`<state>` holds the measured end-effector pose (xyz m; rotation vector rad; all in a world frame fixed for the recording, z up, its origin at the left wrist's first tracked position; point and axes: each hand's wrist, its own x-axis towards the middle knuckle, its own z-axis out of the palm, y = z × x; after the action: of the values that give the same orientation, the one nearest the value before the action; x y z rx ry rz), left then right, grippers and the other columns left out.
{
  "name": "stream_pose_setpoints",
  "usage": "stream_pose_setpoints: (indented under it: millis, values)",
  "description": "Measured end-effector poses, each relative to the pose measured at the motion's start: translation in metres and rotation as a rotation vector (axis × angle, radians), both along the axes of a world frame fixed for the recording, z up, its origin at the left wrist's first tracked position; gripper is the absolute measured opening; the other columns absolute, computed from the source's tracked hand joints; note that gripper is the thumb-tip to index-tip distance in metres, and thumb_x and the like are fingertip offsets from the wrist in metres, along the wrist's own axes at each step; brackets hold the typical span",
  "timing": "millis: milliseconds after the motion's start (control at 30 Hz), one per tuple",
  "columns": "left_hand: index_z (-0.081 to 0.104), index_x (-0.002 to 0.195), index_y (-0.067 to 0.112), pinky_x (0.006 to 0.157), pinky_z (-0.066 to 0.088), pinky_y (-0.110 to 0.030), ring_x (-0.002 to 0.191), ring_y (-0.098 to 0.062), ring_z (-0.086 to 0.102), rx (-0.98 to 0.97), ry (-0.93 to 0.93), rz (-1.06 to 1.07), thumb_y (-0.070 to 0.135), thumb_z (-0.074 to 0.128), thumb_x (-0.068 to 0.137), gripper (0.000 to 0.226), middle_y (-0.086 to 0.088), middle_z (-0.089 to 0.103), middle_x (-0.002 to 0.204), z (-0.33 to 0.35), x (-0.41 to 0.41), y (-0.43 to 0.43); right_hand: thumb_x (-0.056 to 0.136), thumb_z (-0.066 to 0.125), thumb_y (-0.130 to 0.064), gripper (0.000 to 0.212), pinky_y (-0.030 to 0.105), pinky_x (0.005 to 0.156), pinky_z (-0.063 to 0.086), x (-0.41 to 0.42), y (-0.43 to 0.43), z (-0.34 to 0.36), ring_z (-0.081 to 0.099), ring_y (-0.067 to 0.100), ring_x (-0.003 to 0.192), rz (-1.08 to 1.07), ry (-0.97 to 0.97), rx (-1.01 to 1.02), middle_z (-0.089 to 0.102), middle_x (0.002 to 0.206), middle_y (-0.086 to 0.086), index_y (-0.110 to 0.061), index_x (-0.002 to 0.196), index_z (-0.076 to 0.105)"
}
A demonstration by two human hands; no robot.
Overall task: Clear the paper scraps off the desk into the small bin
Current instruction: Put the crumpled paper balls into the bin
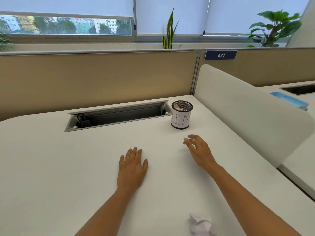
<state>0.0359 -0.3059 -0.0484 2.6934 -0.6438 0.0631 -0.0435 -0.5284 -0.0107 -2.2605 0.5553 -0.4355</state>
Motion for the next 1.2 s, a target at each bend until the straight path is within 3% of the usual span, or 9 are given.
stream_pose_setpoints:
  millis: [100,233,400,533,633,833,967,1067,1200]
  values:
    - [0.024,0.144,0.021,0.120,0.007,-0.037,0.145,-0.012,0.013,-0.004,-0.002,-0.011,0.039,0.029,0.097,0.051,0.003,0.019,0.156,0.001,-0.014,0.009,0.097,0.044,-0.035,0.032,0.016,0.085,0.037,-0.042,0.013,-0.010,0.056,0.013,0.113,0.005,-0.061,0.292,0.064,0.109,-0.005,-0.017,0.090,0.070]
    - [0.024,0.144,0.021,0.121,0.007,-0.037,0.145,-0.012,0.012,-0.009,0.004,-0.027,0.038,0.030,0.097,0.051,0.003,0.018,0.157,0.002,-0.031,0.020,0.098,0.039,-0.033,0.036,0.005,0.081,0.036,-0.086,0.037,-0.010,0.056,0.005,0.109,0.006,-0.084,0.425,0.068,0.097,-0.014,-0.026,0.083,0.071]
    - [0.023,0.144,0.020,0.121,0.006,-0.037,0.145,-0.013,0.011,-0.002,0.013,-0.049,0.038,0.029,0.097,0.051,0.002,0.018,0.157,0.003,-0.050,0.033,0.090,0.034,-0.049,0.045,0.008,0.086,0.040,-0.131,0.066,-0.003,0.063,-0.010,0.096,0.047,-0.089,0.549,0.073,0.093,-0.020,-0.027,0.087,0.074]
    - [0.024,0.144,0.020,0.121,0.006,-0.037,0.145,-0.013,0.012,-0.010,0.016,-0.057,0.038,0.030,0.097,0.051,0.002,0.018,0.157,0.002,-0.062,0.042,0.079,0.046,-0.052,0.042,0.017,0.088,0.049,-0.163,0.084,-0.007,0.067,0.006,0.099,0.097,-0.159,0.627,0.075,0.100,-0.009,-0.023,0.093,0.074]
    - [0.025,0.144,0.020,0.121,0.007,-0.037,0.145,-0.013,0.012,-0.016,0.021,-0.062,0.038,0.030,0.097,0.051,0.002,0.019,0.157,0.003,-0.070,0.047,0.080,0.066,-0.041,0.025,0.011,0.077,0.049,-0.179,0.097,-0.009,0.064,0.005,0.100,0.161,-0.151,0.605,0.073,0.098,-0.008,-0.030,0.102,0.069]
    - [0.027,0.143,0.018,0.121,0.008,-0.037,0.145,-0.015,0.014,-0.030,0.017,-0.074,0.037,0.032,0.097,0.050,0.000,0.021,0.156,0.003,-0.079,0.054,0.069,0.081,-0.032,0.058,0.003,0.073,0.047,-0.187,0.117,-0.012,0.051,-0.016,0.105,0.176,-0.033,0.347,0.057,0.115,-0.021,-0.048,0.116,0.051]
    - [0.028,0.143,0.018,0.121,0.008,-0.036,0.145,-0.014,0.014,-0.045,0.019,-0.090,0.037,0.033,0.097,0.050,0.001,0.022,0.156,0.003,-0.083,0.059,0.076,0.077,-0.022,0.054,0.007,0.067,0.047,-0.184,0.121,-0.014,0.062,0.003,0.092,0.178,-0.035,0.189,0.059,0.116,-0.018,-0.050,0.113,0.048]
    - [0.029,0.143,0.018,0.121,0.008,-0.036,0.145,-0.014,0.014,-0.064,0.042,-0.096,0.037,0.034,0.096,0.050,0.001,0.022,0.155,0.003,-0.083,0.061,0.082,0.069,-0.008,0.047,-0.001,0.067,0.042,-0.183,0.120,-0.016,0.059,-0.011,0.078,0.153,-0.085,0.178,0.064,0.108,-0.014,-0.042,0.108,0.052]
    - [0.030,0.142,0.018,0.121,0.008,-0.036,0.145,-0.014,0.014,-0.076,0.054,-0.096,0.036,0.035,0.096,0.050,0.000,0.023,0.155,0.003,-0.082,0.061,0.085,0.064,-0.001,0.031,-0.001,0.067,0.041,-0.179,0.116,-0.017,0.056,-0.019,0.081,0.086,-0.123,0.181,0.066,0.105,-0.006,-0.019,0.110,0.059]
